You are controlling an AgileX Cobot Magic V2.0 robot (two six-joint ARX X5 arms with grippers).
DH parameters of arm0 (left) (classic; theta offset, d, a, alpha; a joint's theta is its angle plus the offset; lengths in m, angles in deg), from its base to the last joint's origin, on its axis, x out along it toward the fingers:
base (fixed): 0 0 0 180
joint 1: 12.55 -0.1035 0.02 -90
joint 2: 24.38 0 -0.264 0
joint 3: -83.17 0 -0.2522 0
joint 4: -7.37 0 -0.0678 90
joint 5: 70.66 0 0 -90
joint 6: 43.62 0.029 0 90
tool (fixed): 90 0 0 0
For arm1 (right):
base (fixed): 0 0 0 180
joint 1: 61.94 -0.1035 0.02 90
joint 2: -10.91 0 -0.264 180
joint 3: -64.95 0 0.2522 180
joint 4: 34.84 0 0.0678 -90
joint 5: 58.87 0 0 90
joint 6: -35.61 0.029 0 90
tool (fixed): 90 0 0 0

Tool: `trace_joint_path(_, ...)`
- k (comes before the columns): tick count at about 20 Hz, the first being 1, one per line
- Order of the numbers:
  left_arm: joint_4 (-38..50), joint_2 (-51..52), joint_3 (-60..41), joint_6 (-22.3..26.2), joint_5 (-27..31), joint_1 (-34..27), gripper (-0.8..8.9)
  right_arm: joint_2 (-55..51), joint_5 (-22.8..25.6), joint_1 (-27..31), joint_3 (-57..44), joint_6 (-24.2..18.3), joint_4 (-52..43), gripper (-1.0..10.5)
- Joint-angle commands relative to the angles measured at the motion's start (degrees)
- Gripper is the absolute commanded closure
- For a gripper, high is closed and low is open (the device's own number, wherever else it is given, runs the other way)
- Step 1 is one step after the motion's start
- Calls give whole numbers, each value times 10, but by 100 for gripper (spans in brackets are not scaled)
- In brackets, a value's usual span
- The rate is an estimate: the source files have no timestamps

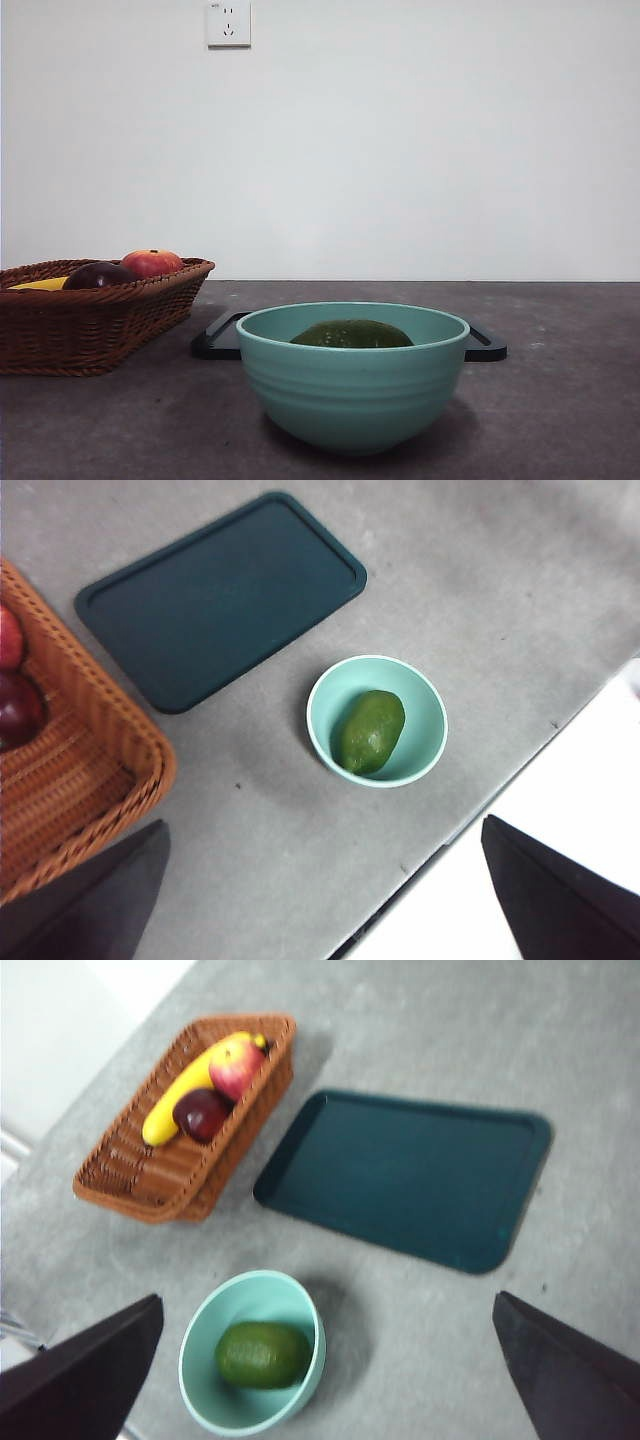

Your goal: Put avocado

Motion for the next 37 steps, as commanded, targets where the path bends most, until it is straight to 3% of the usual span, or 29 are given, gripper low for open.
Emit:
trace_joint_path(1,5,57,-39,-3,6,6,317,3,-1,-2,11,0,9,401)
trace_joint_path(6,10,203,-132,-23,8,6,317,5,0,-2,11,0,9,402)
trace_joint_path(10,21,259,-139,-19,10,6,317,16,0,-19,11,1,5,402)
trace_joint_path(12,28,267,-139,-18,12,6,317,32,2,-48,11,9,4,403)
trace_joint_path(17,45,267,-139,-17,12,6,317,122,69,-169,12,55,-37,403)
trace_joint_path(19,45,267,-139,-17,12,6,317,177,107,-214,21,55,-37,403)
trace_joint_path(22,45,267,-139,-17,12,6,317,272,150,-252,45,35,-33,403)
trace_joint_path(26,45,267,-139,-17,12,6,317,386,174,-262,79,-5,-25,403)
trace_joint_path(35,45,267,-139,-17,12,6,317,518,184,-261,89,-47,-94,406)
trace_joint_path(37,45,267,-139,-17,12,6,317,535,179,-261,89,-47,-109,566)
